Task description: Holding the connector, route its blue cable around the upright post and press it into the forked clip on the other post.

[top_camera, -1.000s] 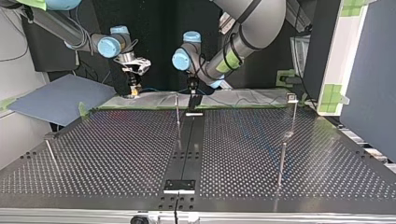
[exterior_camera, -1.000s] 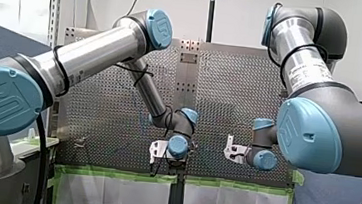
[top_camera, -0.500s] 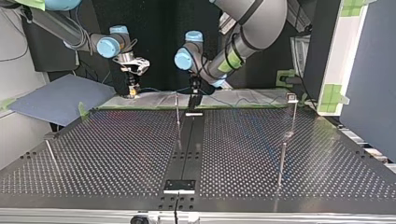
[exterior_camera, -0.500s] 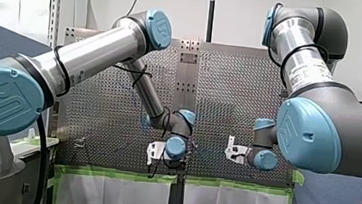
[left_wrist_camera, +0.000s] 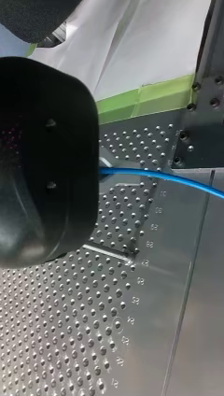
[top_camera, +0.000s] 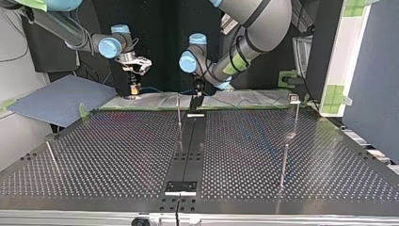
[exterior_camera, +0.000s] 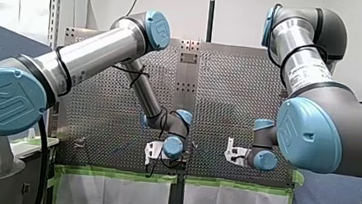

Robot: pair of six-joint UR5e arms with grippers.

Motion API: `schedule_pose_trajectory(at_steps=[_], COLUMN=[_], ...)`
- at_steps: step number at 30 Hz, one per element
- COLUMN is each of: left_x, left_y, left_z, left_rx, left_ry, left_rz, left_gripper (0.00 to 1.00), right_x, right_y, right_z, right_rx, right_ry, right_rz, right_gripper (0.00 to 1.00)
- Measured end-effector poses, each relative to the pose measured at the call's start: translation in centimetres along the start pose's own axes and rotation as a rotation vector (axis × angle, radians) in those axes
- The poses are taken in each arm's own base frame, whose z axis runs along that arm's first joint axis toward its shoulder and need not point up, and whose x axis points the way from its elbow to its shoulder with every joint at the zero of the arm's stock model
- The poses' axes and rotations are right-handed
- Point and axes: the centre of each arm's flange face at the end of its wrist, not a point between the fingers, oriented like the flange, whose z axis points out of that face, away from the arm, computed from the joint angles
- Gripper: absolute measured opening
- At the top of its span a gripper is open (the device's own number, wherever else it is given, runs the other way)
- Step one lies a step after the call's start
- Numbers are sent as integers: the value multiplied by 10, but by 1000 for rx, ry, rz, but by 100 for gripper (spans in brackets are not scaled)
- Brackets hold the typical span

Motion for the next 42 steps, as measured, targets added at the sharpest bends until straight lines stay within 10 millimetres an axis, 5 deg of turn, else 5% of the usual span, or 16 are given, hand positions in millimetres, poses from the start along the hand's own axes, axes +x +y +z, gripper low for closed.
schedule_pose_trajectory(at_steps=[12, 42], left_x=[-5, -27], left_y=[11, 28], left_z=[11, 40], left_rx=[-18, -32], left_ry=[-7, -12], left_rz=[31, 70], left_gripper=[2, 2], right_x=[-31, -15], right_y=[5, 12], right_z=[2, 24], right_rx=[-11, -21], right_ry=[-43, -33], right_rz=[-2, -8], right_gripper=[0, 0])
